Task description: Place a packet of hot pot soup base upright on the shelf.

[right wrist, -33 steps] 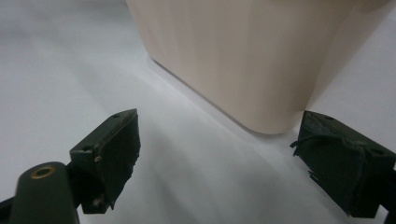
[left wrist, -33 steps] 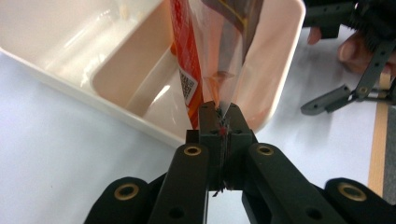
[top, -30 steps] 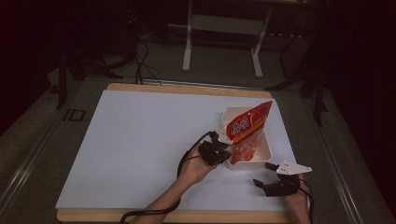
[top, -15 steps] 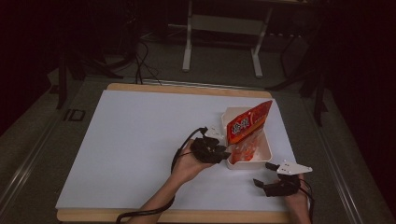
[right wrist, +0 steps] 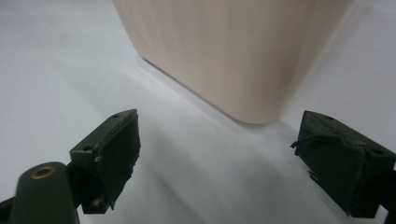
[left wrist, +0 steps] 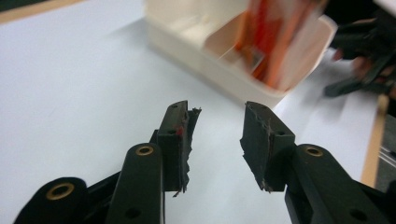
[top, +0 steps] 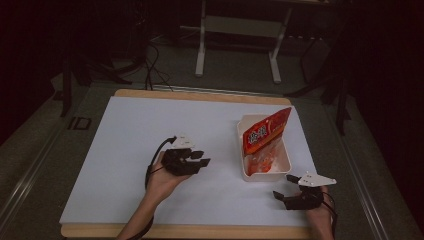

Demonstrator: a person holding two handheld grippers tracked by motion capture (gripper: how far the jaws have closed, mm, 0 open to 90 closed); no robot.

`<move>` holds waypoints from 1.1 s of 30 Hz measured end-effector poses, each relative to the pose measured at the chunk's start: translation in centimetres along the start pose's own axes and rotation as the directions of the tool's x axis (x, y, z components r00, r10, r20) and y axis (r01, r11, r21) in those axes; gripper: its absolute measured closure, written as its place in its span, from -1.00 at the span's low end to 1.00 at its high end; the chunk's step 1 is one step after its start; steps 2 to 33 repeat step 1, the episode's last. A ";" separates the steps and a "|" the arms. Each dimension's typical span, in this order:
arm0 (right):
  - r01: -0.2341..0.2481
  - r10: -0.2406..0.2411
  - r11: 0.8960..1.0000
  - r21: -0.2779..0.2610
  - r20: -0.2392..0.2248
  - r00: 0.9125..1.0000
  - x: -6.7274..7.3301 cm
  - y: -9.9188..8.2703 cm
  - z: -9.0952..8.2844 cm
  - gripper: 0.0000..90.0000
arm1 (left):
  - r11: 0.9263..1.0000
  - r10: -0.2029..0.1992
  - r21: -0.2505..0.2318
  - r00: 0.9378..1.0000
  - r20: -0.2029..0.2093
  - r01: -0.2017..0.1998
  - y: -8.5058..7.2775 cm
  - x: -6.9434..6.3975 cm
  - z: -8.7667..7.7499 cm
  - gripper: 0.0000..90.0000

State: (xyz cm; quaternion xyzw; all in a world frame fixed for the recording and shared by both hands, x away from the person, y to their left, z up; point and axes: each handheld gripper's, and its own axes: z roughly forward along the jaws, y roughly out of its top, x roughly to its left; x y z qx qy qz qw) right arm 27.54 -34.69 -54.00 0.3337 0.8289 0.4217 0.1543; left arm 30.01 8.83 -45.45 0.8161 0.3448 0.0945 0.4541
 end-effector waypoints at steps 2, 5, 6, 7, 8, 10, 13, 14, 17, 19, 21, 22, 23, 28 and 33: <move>-0.002 0.002 1.000 0.003 0.002 1.000 0.0 0.0 0.0 -0.70 | 1.000 0.000 0.000 1.000 0.000 0.000 0.0 0.0 0.0 0.38; -0.002 0.002 1.000 0.003 0.002 1.000 0.0 0.0 0.0 -0.70 | 1.000 0.000 0.000 1.000 0.000 0.000 0.0 0.0 0.0 0.38; -0.002 0.002 1.000 0.003 0.002 1.000 0.0 0.0 0.0 -0.70 | 1.000 0.000 0.000 1.000 0.000 0.000 0.0 0.0 0.0 0.38; -0.002 0.002 1.000 0.003 0.002 1.000 0.0 0.0 0.0 -0.70 | 1.000 0.000 0.000 1.000 0.000 0.000 0.0 0.0 0.0 0.38; -0.002 0.002 1.000 0.003 0.002 1.000 0.0 0.0 0.0 -0.70 | 1.000 0.000 0.000 1.000 0.000 0.000 0.0 0.0 0.0 0.38; -0.002 0.002 1.000 0.003 0.002 1.000 0.0 0.0 0.0 -0.70 | 1.000 0.000 0.000 1.000 0.000 0.000 0.0 0.0 0.0 0.38; -0.002 0.002 1.000 0.003 0.002 1.000 0.0 0.0 0.0 -0.70 | 1.000 0.000 0.000 1.000 0.000 0.000 0.0 0.0 0.0 0.38; -0.002 0.002 1.000 0.003 0.002 1.000 0.0 0.0 0.0 -0.70 | 1.000 0.000 0.000 1.000 0.000 0.000 0.0 0.0 0.0 0.38; -0.002 0.002 1.000 0.003 0.002 1.000 0.0 0.0 0.0 -0.70 | 1.000 0.000 0.000 1.000 0.000 0.000 0.0 0.0 0.0 0.38; -0.002 0.002 1.000 0.003 0.002 1.000 0.0 0.0 0.0 -0.70 | 1.000 0.000 0.000 1.000 0.000 0.000 0.0 0.0 0.0 0.38; -0.002 0.002 1.000 0.003 0.002 1.000 0.0 0.0 0.0 -0.70 | 1.000 0.000 0.000 1.000 0.000 0.000 0.0 0.0 0.0 0.38; -0.002 0.002 1.000 0.003 0.002 1.000 0.0 0.0 0.0 -0.70 | 1.000 0.000 0.000 1.000 0.000 0.000 0.0 0.0 0.0 0.38; -0.002 0.002 1.000 0.003 0.002 1.000 0.0 0.0 0.0 -0.70 | 1.000 0.000 0.000 1.000 0.000 0.000 0.0 0.0 0.0 0.38; -0.002 0.002 1.000 0.003 0.002 1.000 0.0 0.0 0.0 -0.70 | 1.000 0.000 0.000 1.000 0.000 0.000 0.0 0.0 0.0 0.38; -0.002 0.002 1.000 0.003 0.002 1.000 0.0 0.0 0.0 -0.70 | 1.000 0.000 0.000 1.000 0.000 0.000 0.0 0.0 0.0 0.38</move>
